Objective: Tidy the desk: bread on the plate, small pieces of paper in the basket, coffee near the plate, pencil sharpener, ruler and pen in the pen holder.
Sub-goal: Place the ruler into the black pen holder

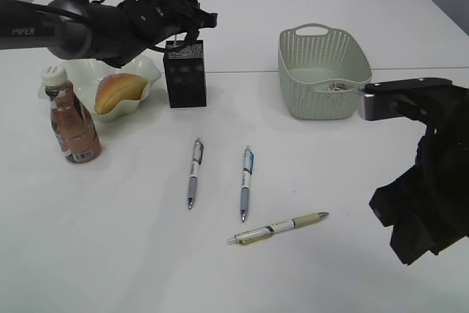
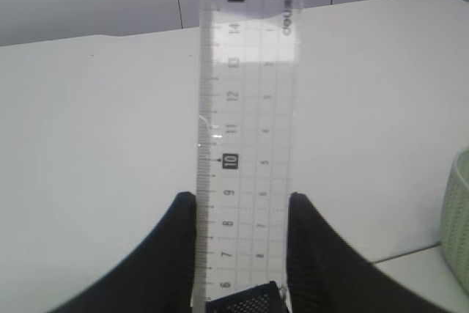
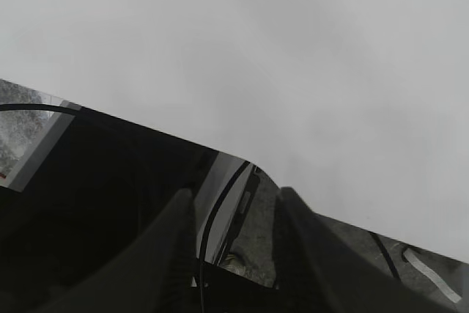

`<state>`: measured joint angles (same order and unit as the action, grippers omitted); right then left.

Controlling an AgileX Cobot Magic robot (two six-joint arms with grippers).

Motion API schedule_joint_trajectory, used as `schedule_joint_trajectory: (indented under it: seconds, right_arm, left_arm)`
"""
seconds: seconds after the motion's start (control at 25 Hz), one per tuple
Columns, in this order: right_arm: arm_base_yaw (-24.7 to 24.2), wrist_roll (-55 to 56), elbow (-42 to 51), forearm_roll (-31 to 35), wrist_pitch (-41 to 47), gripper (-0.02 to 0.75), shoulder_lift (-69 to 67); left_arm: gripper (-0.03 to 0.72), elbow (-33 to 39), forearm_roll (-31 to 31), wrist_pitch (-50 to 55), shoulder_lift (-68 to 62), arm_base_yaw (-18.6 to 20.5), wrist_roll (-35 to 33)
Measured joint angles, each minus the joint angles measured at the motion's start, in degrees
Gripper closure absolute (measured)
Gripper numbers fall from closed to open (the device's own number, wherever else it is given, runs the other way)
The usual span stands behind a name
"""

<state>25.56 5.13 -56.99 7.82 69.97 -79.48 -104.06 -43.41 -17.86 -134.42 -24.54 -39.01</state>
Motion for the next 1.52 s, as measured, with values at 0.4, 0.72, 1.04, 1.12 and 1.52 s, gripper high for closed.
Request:
schedule_joint_trajectory:
  seconds: [0.4,0.72,1.04,1.12,1.52]
  right_arm:
    - [0.00,0.00,0.00,0.00,0.00,0.477,0.00]
    - [0.00,0.00,0.00,0.00,0.00,0.477,0.00]
    - [0.00,0.00,0.00,0.00,0.00,0.477,0.00]
    - [0.00,0.00,0.00,0.00,0.00,0.477,0.00]
    - [0.00,0.00,0.00,0.00,0.00,0.477,0.00]
  left_arm:
    - [0.449,0.00,10.73,-3.23,-1.22,0.51,11.23]
    - [0.449,0.00,17.05,-4.46,-3.09,1.06,19.37]
    - [0.449,0.00,22.50,-5.20,-4.56,1.06,23.53]
    - [0.449,0.00,22.74,-6.03,-4.79,1.06,23.73]
    - [0.449,0.00,22.82,-8.81,-5.49,1.06,25.80]
